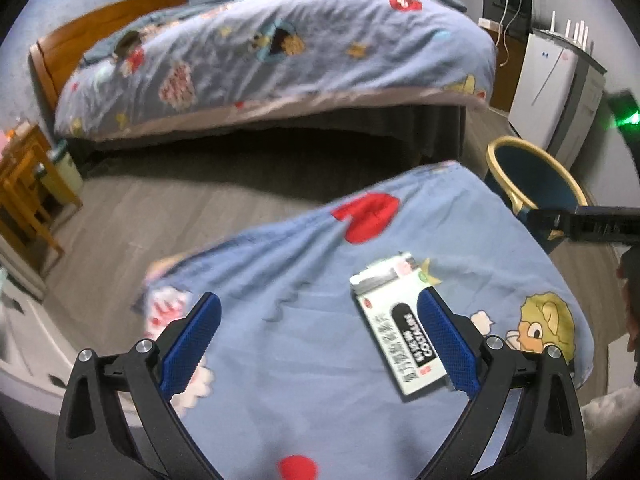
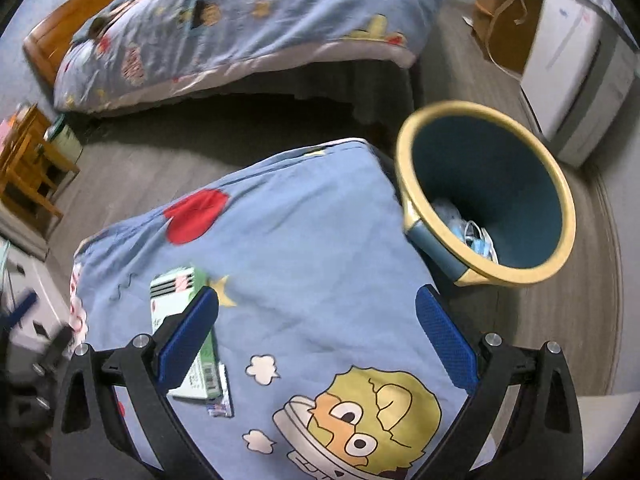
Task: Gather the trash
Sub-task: 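Grasp the white COLTALIN box with the left tool while the right tool grasps the medicine strip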
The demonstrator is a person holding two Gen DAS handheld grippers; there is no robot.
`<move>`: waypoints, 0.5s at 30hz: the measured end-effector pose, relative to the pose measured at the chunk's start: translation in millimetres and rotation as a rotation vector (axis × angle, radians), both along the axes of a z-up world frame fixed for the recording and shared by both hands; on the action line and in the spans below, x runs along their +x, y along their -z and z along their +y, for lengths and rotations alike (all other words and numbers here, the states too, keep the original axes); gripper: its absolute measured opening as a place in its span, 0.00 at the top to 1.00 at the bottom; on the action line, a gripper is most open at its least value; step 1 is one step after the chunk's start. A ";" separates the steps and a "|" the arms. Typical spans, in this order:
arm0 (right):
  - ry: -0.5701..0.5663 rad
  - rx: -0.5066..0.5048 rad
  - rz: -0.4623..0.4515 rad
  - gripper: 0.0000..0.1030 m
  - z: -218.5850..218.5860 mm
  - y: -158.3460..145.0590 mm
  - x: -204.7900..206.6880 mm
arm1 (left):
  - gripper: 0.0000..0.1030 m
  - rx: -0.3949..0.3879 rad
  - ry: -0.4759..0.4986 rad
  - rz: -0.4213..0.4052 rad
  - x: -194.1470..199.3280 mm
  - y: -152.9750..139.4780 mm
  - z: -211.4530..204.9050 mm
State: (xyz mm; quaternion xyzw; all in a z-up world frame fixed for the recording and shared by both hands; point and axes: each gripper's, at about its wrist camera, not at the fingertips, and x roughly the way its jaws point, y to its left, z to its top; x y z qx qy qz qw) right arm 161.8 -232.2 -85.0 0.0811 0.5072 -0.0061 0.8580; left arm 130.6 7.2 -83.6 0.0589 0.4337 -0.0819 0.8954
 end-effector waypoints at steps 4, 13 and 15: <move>0.032 0.041 0.003 0.06 -9.8 2.5 4.3 | 0.06 -0.004 0.026 0.092 7.1 34.4 -23.5; 0.001 0.013 -0.030 0.06 -18.3 -1.8 13.5 | 0.06 -0.088 0.028 0.203 25.0 74.0 -62.2; 0.003 0.022 -0.027 0.06 -22.9 -1.0 14.4 | 0.06 -0.095 0.020 0.233 28.5 81.6 -64.1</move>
